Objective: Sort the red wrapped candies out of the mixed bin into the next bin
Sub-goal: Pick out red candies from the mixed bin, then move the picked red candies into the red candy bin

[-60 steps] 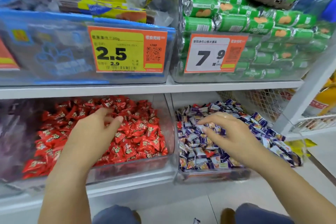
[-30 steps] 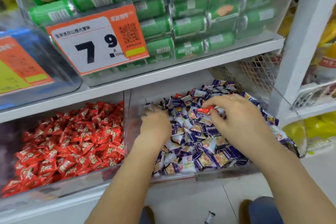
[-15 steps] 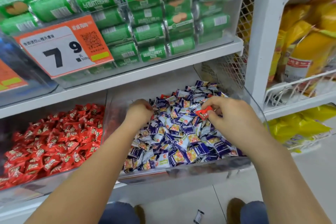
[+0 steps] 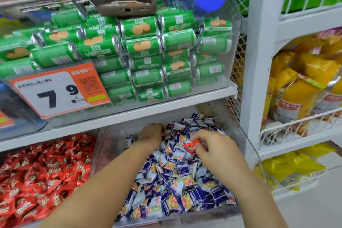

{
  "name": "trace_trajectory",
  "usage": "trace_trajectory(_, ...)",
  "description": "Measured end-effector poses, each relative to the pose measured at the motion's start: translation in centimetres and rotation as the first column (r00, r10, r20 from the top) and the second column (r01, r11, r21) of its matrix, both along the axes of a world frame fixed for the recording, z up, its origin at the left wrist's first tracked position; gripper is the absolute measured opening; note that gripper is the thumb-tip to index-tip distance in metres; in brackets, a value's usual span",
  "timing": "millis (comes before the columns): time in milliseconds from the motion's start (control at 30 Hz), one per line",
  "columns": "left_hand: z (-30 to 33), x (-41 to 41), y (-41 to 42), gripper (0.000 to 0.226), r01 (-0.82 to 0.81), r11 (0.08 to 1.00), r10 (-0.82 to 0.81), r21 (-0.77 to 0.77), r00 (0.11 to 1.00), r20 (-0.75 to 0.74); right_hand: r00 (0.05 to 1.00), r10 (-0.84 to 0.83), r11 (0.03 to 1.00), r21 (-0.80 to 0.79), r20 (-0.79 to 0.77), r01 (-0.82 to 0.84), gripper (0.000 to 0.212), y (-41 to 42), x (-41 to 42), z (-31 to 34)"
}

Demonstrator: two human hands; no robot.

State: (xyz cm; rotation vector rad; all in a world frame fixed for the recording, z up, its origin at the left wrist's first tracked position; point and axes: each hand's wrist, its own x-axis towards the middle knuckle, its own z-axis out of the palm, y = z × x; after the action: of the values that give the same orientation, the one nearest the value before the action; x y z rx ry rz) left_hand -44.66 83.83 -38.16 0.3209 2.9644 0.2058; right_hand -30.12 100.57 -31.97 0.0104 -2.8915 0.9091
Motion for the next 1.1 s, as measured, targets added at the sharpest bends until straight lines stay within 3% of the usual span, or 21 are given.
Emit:
trace_trajectory(233, -0.3, -0.2, -0.9, 0.035, 0.053, 0.99, -0.044, -0.132, 0.996, 0.073, 1.0, 0.011, 1.0, -0.007, 0.018, -0.01, 0.025, -0.5, 0.4, 0.1)
trace_trajectory(433, -1.0, -0.6, -1.6, 0.033, -0.086, 0.977, 0.063, 0.194, 0.99, 0.123, 0.999, -0.03, 1.0, -0.007, 0.041, 0.03, 0.024, 0.2, 1.0, 0.1)
trace_trajectory(600, -0.7, -1.8, -1.1, 0.029, -0.042, 0.973, -0.003, 0.228, 0.981, 0.195, 0.999, -0.034, 0.999, 0.01, 0.023, 0.034, 0.023, 0.1, 0.5, 0.1)
trace_trajectory(733, -0.1, -2.1, -1.2, 0.027, -0.043, 0.934, -0.053, 0.355, 0.964, 0.259, 0.999, -0.039, 0.999, 0.002, 0.018, 0.039, 0.024, 0.0, 0.0, 0.1)
trace_trajectory(800, 0.3, -2.0, -1.0, 0.023, -0.028, 0.921, -0.058, 0.389, 0.976, 0.208, 0.999, -0.048, 0.999, -0.001, 0.024, 0.048, 0.024, 0.0, -0.1, 0.1)
trace_trajectory(867, 0.8, -1.8, -0.9, 0.015, 0.003, 0.912, -0.019, 0.41, 0.999, 0.037, 0.998, -0.05, 0.999, -0.004, 0.023, 0.05, 0.025, 0.0, -0.1, 0.0)
trace_trajectory(967, 1.4, -1.5, -0.6, 0.022, 0.081, 0.967, -0.051, 0.243, 0.991, -0.126, 0.998, -0.06, 0.998, -0.007, 0.014, 0.06, 0.025, 0.2, 0.0, -0.2)
trace_trajectory(1033, 1.1, -1.6, -0.1, 0.037, 0.153, 0.986, -0.147, 0.07, 0.986, -0.083, 0.998, -0.066, 0.998, -0.007, 0.014, 0.066, 0.025, 0.5, -0.1, -0.3)
trace_trajectory(1100, 0.5, -1.5, 0.5, 0.047, 0.185, 0.983, -0.184, 0.02, 0.982, -0.033, 0.997, -0.068, 0.998, -0.01, 0.023, 0.069, 0.024, 0.6, 0.0, -0.4)
